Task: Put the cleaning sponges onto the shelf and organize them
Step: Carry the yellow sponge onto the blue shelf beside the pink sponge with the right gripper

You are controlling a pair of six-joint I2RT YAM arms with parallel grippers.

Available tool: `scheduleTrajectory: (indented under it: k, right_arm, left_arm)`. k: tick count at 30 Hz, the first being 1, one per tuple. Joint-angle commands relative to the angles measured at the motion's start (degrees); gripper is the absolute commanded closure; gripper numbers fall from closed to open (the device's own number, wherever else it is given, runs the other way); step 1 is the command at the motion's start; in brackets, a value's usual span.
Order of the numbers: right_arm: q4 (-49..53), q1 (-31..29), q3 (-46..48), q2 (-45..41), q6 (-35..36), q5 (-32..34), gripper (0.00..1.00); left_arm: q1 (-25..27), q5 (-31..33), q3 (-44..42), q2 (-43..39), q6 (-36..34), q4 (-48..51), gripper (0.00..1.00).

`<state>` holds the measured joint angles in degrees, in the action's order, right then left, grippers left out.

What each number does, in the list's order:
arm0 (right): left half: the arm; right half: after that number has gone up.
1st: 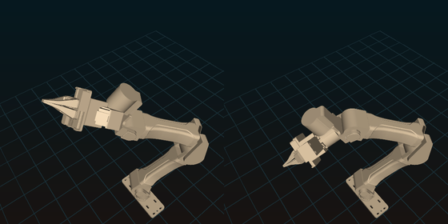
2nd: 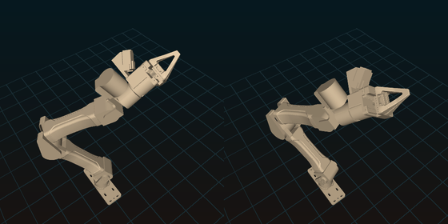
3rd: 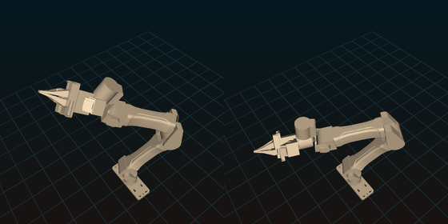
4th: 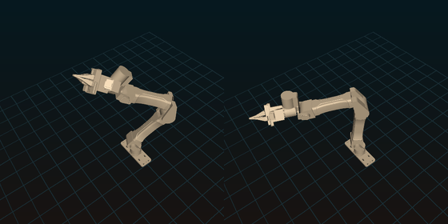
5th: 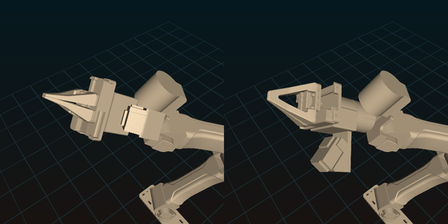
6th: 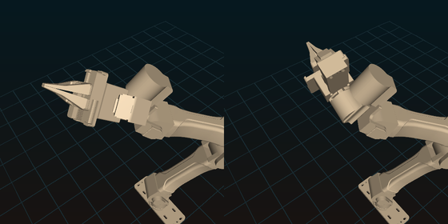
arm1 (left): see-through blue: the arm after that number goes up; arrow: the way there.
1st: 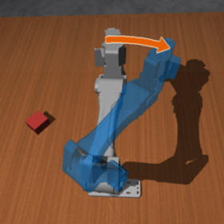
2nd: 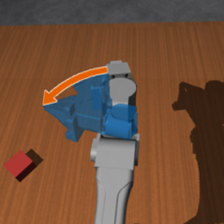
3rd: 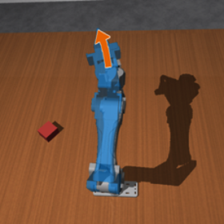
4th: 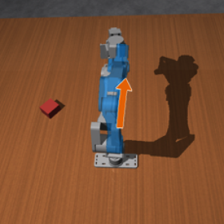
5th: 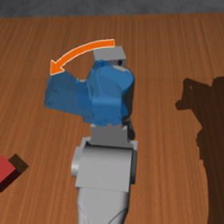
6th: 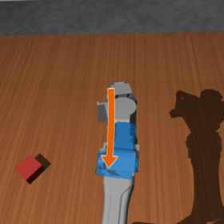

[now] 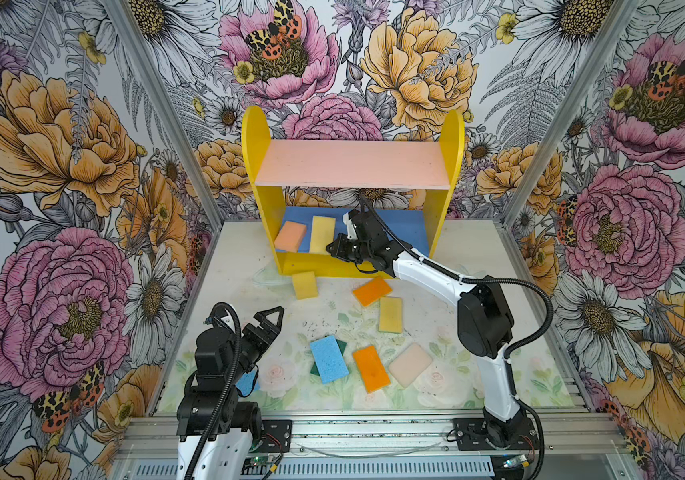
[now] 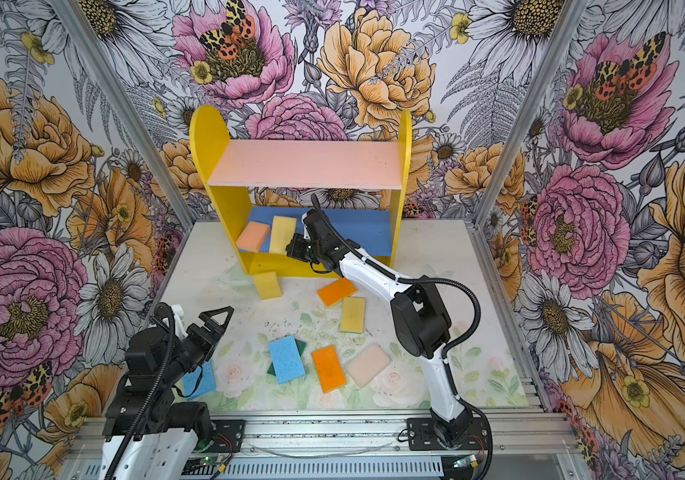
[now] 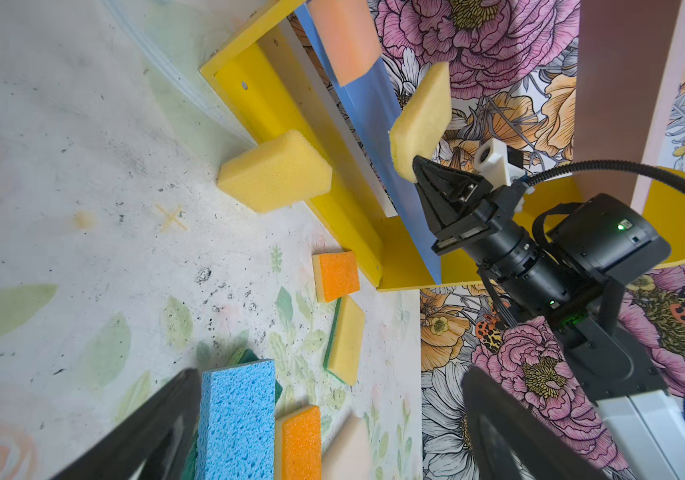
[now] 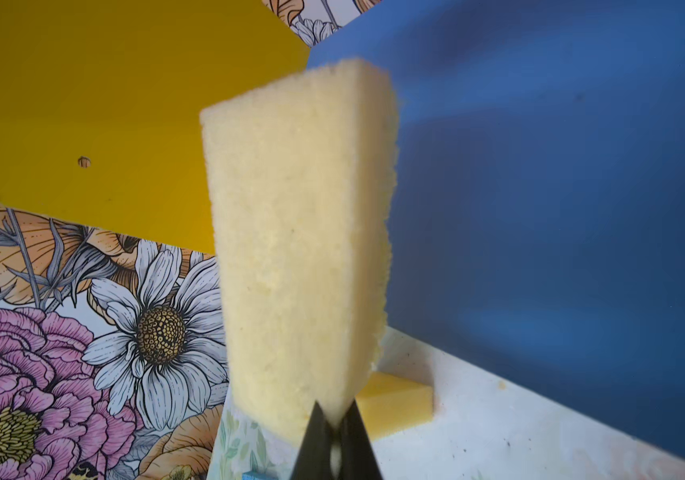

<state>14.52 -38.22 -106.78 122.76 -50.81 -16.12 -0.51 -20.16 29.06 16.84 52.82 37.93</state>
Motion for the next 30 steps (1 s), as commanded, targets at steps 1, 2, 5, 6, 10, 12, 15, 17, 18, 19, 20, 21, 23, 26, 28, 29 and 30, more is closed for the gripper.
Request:
scheduleTrajectory:
  k: [1, 2, 5, 6, 10, 12, 15, 17, 18, 19, 20, 21, 23, 26, 28, 29, 30]
  right_arm:
    - [0.23, -0.19, -5.52, 3.32, -2.05, 0.44, 0.93]
    - [0.37, -0.24, -6.61, 4.17, -2.26, 0.31, 0.93]
    - [0.87, -0.41, -8.77, 6.42, -2.93, 0.28, 0.91]
    - [0.98, -0.45, -9.09, 6.84, -3.13, 0.54, 0.91]
    - [0.99, -0.63, -9.92, 8.08, -3.47, 1.48, 0.90]
    - [0.97, -0.63, -10.30, 8.69, -3.67, 1.59, 0.89]
    - [0.97, -0.65, -10.42, 9.16, -3.90, 2.03, 0.86]
    - [0.87, -0.72, -10.32, 9.25, -3.95, 2.31, 0.82]
    - [0.94, -0.72, -10.35, 9.38, -4.08, 2.32, 0.79]
    - [0.86, -0.72, -10.45, 9.55, -4.12, 2.34, 0.77]
    - [0.92, -0.71, -10.78, 9.75, -4.13, 2.18, 0.72]
    - [0.86, -0.64, -10.90, 9.93, -4.20, 2.06, 0.69]
    - [0.78, -0.63, -11.32, 10.17, -4.09, 1.86, 0.64]
    - [0.77, -0.63, -11.60, 10.22, -3.85, 2.13, 0.59]
    - [0.83, -0.55, -12.27, 10.45, -3.61, 2.41, 0.58]
    - [0.79, -0.54, -12.89, 10.85, -3.52, 2.41, 0.58]
    - [0.85, -0.47, -13.53, 11.26, -3.50, 2.41, 0.57]
  left_arm:
    - [0.58, -0.90, 2.47, 0.09, -2.05, 1.85, 0.01]
    - [0.63, -0.84, 2.70, 0.12, -2.31, 2.32, 0.01]
    - [0.86, -0.39, 3.36, 0.21, -3.28, 3.56, 0.01]
    - [0.91, -0.23, 3.54, 0.23, -3.55, 3.72, 0.01]
    - [1.22, -0.11, 4.14, 0.65, -4.01, 3.93, 0.01]
    - [1.40, 0.21, 4.47, 0.91, -4.36, 4.11, 0.01]
    - [1.57, 0.54, 4.66, 1.39, -4.83, 4.25, 0.01]
    - [1.57, 0.60, 4.71, 1.69, -4.79, 4.21, 0.01]
    - [1.57, 0.60, 4.76, 1.86, -4.77, 4.25, 0.01]
    - [1.61, 0.60, 4.78, 1.96, -4.91, 4.25, 0.01]
    - [1.66, 0.62, 4.86, 2.05, -5.08, 4.25, 0.01]
    - [1.65, 0.68, 4.87, 2.14, -5.16, 4.25, 0.01]
    - [1.71, 0.70, 4.78, 2.22, -5.28, 4.21, 0.01]
    - [1.70, 0.67, 4.56, 2.56, -5.53, 4.21, 0.01]
    - [1.72, 0.66, 4.56, 2.76, -5.73, 4.05, 0.01]
    - [1.74, 0.70, 4.52, 2.93, -5.89, 4.01, 0.01]
    - [1.80, 0.69, 4.52, 3.10, -5.98, 3.97, 0.01]
